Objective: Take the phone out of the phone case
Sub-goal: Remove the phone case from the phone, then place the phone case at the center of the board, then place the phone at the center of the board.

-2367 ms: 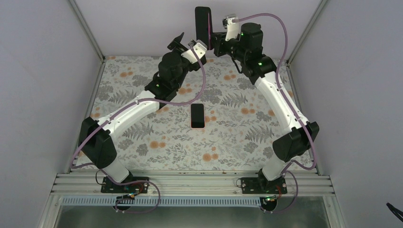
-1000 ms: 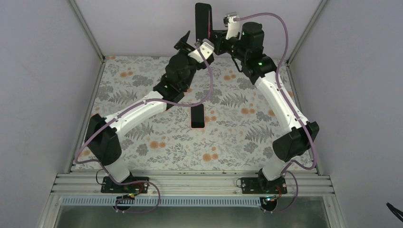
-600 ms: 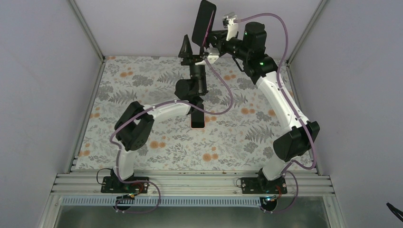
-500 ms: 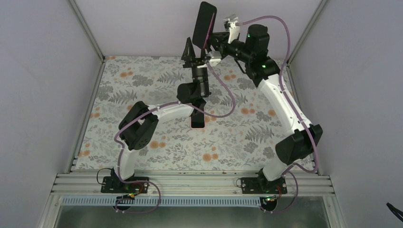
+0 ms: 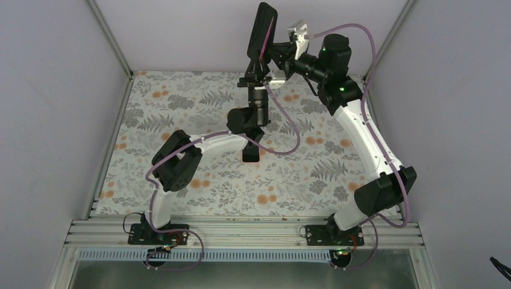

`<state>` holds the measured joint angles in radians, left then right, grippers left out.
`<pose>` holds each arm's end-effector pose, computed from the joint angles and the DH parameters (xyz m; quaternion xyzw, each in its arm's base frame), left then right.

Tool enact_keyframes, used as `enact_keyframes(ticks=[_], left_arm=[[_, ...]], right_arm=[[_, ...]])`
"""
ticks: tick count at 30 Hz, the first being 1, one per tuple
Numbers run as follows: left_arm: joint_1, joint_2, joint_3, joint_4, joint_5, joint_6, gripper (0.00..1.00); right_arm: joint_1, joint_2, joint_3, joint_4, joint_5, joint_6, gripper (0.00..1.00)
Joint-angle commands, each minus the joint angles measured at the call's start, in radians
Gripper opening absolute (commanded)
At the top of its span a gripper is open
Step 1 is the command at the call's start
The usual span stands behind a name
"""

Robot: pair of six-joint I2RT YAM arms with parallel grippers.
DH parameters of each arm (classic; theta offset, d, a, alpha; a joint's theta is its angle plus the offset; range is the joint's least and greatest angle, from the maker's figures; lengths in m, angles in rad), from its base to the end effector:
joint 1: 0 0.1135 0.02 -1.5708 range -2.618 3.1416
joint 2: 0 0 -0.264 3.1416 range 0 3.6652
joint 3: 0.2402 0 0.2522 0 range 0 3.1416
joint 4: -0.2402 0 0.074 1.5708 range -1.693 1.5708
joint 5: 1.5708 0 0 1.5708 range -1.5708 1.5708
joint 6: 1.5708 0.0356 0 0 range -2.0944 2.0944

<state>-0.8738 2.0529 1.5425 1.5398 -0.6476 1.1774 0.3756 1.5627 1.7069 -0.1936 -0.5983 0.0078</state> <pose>0.2978 -0.3222 0.3678 0.0578 0.3936 0.2222 0.8901 0.3228 0.1489 0.4670 -0.3263 0.6434 0.3351 0.6061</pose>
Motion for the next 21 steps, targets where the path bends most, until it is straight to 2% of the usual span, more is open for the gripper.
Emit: enact_keyframes(ticks=[1,4,6,7,8,10,11,13,15,18,21], left_arm=[[0.042,-0.099,-0.015,0.111,-0.098,0.196,0.02],[0.014,-0.191,-0.124,0.046,-0.098,0.191,0.02],[0.001,-0.277,-0.212,-0.079,-0.092,0.162,0.02],[-0.004,-0.334,-0.259,-0.189,-0.085,0.127,0.02],[-0.007,-0.404,-0.31,-0.366,-0.068,0.078,0.02],[-0.005,-0.552,-0.389,-0.697,-0.011,-0.046,0.02],[-0.001,-0.614,-0.409,-0.846,0.002,-0.098,0.02],[0.021,-0.716,-0.454,-1.029,-0.015,-0.122,0.02],[0.064,-0.797,-0.556,-1.091,-0.02,-0.061,0.02],[0.172,-0.91,-0.759,-1.094,-0.009,0.055,0.02],[0.293,-0.983,-0.912,-1.132,0.039,0.103,0.02]], right_arm=[[0.038,-0.004,-0.061,-0.309,0.176,-0.05,0.03],[0.035,0.012,-0.034,-0.328,0.45,-0.089,0.03],[0.024,0.039,-0.011,-0.359,0.629,-0.135,0.03],[0.015,0.052,-0.012,-0.365,0.716,-0.165,0.03],[-0.005,0.061,-0.028,-0.365,0.812,-0.208,0.03],[-0.053,0.069,-0.069,-0.359,0.885,-0.263,0.03],[-0.081,0.069,-0.093,-0.362,0.883,-0.285,0.03],[-0.136,0.062,-0.134,-0.41,0.817,-0.326,0.03],[-0.183,0.052,-0.174,-0.492,0.682,-0.369,0.03],[-0.246,0.047,-0.236,-0.606,0.436,-0.429,0.03],[-0.261,0.084,-0.296,-0.679,0.327,-0.468,0.03]])
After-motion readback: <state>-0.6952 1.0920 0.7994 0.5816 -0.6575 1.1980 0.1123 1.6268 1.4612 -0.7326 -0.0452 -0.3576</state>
